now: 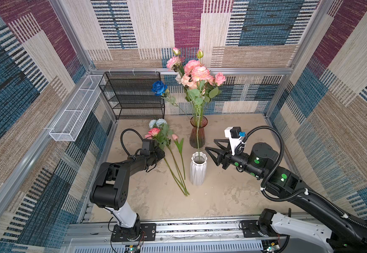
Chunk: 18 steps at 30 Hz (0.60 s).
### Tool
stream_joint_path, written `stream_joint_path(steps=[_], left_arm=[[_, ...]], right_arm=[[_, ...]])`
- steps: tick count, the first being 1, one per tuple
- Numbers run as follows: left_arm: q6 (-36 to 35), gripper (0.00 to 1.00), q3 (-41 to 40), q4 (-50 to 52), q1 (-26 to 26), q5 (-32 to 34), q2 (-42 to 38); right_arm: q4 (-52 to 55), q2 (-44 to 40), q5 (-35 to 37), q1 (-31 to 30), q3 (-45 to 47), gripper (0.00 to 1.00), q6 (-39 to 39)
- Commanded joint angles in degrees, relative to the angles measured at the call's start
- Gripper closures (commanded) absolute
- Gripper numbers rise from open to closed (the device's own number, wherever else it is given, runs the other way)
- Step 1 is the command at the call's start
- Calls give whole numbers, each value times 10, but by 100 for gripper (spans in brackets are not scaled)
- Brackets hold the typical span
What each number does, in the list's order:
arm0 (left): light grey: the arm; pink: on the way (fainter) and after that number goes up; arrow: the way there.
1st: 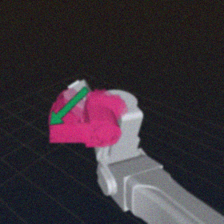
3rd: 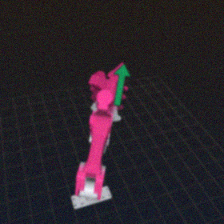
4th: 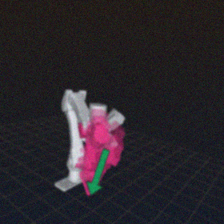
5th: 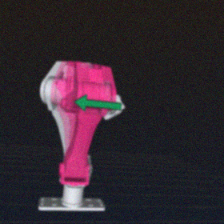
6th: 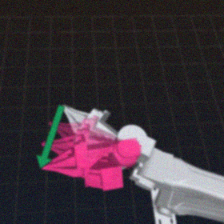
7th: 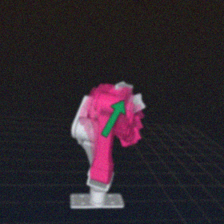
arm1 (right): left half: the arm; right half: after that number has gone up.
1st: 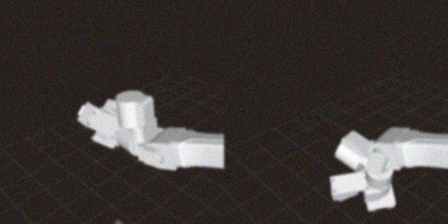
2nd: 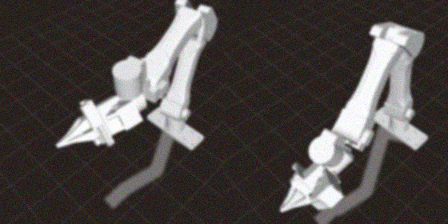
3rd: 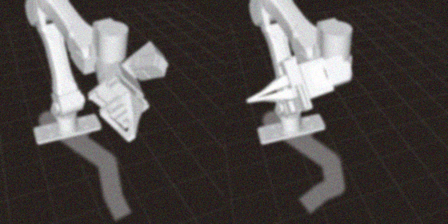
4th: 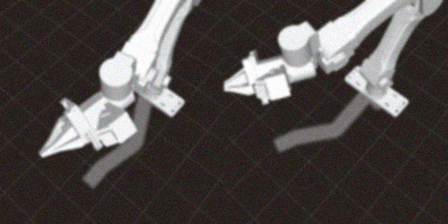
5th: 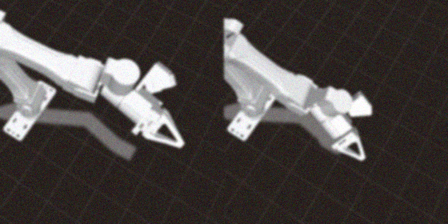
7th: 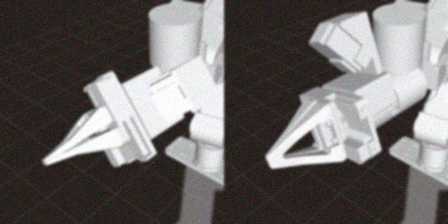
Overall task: Arrange flowers in a vase
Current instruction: Pick up the flower from the center of the table.
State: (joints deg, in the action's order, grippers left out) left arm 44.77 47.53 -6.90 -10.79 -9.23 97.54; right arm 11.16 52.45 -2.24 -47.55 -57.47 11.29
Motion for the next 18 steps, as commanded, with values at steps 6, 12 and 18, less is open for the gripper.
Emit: stream_joint_path(steps=[6,12,18], left_arm=[[-17,75,9,-23,-6,9,15],[-23,85,9,-12,-6,18,20],[-25,92,11,-5,-6,25,14]], right_arm=[[5,-5,19,-1,-2,35,1],[5,-2,19,0,-6,35,1],[7,-4,20,-1,-8,35,1]])
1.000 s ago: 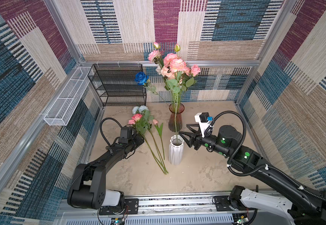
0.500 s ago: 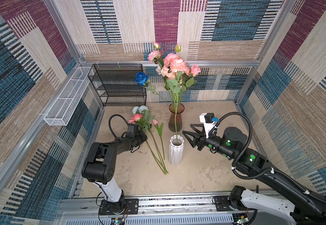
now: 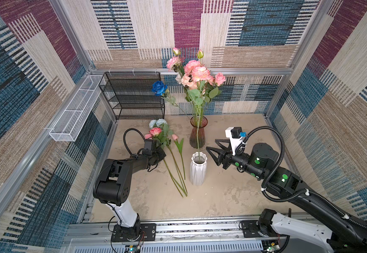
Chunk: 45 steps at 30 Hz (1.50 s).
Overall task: Arrange flowers in a vase
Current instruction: Pick up the flower from the center of the table, then place the flower in the vase.
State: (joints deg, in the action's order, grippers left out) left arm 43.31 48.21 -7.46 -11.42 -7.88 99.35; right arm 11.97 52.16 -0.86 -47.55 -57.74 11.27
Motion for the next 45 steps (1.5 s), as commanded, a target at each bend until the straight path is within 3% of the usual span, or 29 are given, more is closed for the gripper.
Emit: stream_joint_path(steps=[1,3,9,15,20,26,35,40,42,45], left_arm=[[-8,95,2,0,0,11,-9],[0,100,-4,-2,0,7,-31],[10,100,-36,10,0,14,-177],[-19,100,-24,111,0,5,-361],[-57,100,15,181,0,-52,-485],[-91,100,35,157,0,-163,-592],[-84,100,6,34,0,-308,-655],[-50,100,-3,-19,0,-345,-644],[-36,100,-6,-39,0,-357,-635],[-12,100,-9,-72,0,-370,-627]], right_arm=[[0,-1,6,-1,-7,35,2],[1,-2,6,-1,-9,35,1],[2,-5,-6,-1,-20,34,2],[3,11,-91,-1,-52,30,-4],[10,73,-171,-23,-100,35,-9],[-9,177,-212,-90,-161,29,1],[-4,315,-259,-125,-259,26,19],[-14,342,-276,-130,-271,27,27],[-16,349,-283,-130,-276,33,27],[-15,353,-282,-130,-277,55,29]])
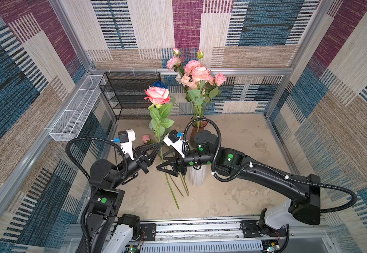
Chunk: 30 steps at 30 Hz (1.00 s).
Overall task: Arrange flowers in a vase
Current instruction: Place the flower in the vase.
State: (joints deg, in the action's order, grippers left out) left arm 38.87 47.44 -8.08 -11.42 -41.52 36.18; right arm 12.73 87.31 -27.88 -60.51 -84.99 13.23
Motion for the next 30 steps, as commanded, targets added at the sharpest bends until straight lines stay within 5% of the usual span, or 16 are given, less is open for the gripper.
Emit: stream_joint_path(steps=[1,3,7,11,12,22,30], left_arm=[[38,100,0,-72,0,-34,7],[32,99,5,-54,0,-22,7],[13,55,9,-17,0,15,5],[2,21,13,10,0,54,11],[-3,1,13,18,0,63,12],[-22,0,-24,79,0,177,43],[-8,0,-58,87,0,191,49]], right_arm=[[-26,-2,-6,0,-1,64,9],[-31,-16,7,-1,8,77,7],[-34,-57,46,0,35,99,1],[-26,-121,115,-1,69,100,-10],[-24,-137,134,-1,76,100,-13],[-24,-246,406,0,88,100,-115],[-79,-249,458,24,77,100,-178]])
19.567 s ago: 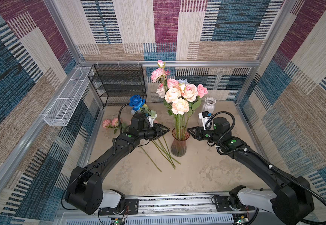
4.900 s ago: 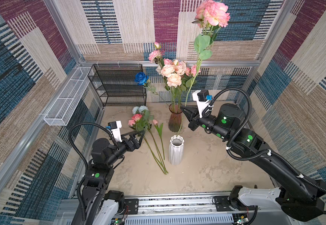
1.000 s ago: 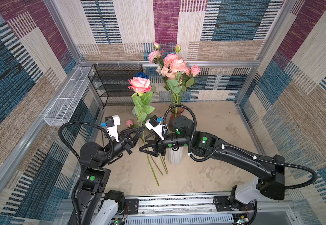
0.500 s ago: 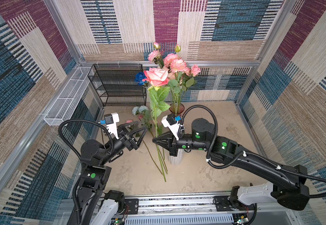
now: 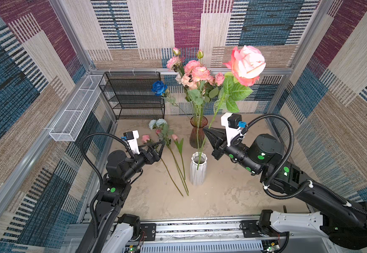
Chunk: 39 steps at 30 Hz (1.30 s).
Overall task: Arrange flowers in a vase
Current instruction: Place the flower in the vase.
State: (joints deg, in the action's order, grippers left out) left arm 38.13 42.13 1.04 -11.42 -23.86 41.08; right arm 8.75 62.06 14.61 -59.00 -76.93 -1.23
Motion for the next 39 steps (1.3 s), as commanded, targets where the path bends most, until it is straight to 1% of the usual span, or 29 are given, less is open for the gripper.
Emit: stream_joint_path(steps=[1,4,6,11,15,17,18,20,23,25,30,33,35,37,38,39], left_arm=[[1,0,-9,-7,0,14,0],[7,0,-16,-6,0,14,2],[10,0,-20,-7,0,14,3],[18,0,-32,-7,0,16,4],[25,0,-40,-8,0,18,9],[29,1,-43,-5,0,21,14],[31,1,-44,-4,0,23,16],[35,2,-46,-4,0,24,25],[42,3,-48,2,0,24,39],[48,3,-49,1,0,23,51],[59,6,-51,-9,1,16,81],[61,11,-48,13,1,42,105],[62,18,-42,38,1,72,129],[64,30,-39,49,0,93,163],[67,34,-40,49,0,101,180],[70,36,-38,45,0,105,203]], right_arm=[[-44,7,24,21,-2,100,-32],[-60,17,-4,57,10,100,-26],[-75,22,-9,67,22,100,-27],[-82,33,-40,72,59,100,-4],[-82,35,-71,72,105,100,39],[-78,33,-81,72,127,94,62],[-77,32,-83,72,139,88,73],[-75,25,-86,72,157,76,89],[-67,12,-86,72,172,52,106],[-61,0,-85,72,178,41,112],[-53,-33,-78,72,191,28,126],[-45,-57,-69,72,201,25,132],[-42,-73,-61,72,211,24,137],[-42,-91,-52,72,225,22,145],[-42,-97,-48,72,230,22,149],[-42,-104,-45,72,237,22,154]])
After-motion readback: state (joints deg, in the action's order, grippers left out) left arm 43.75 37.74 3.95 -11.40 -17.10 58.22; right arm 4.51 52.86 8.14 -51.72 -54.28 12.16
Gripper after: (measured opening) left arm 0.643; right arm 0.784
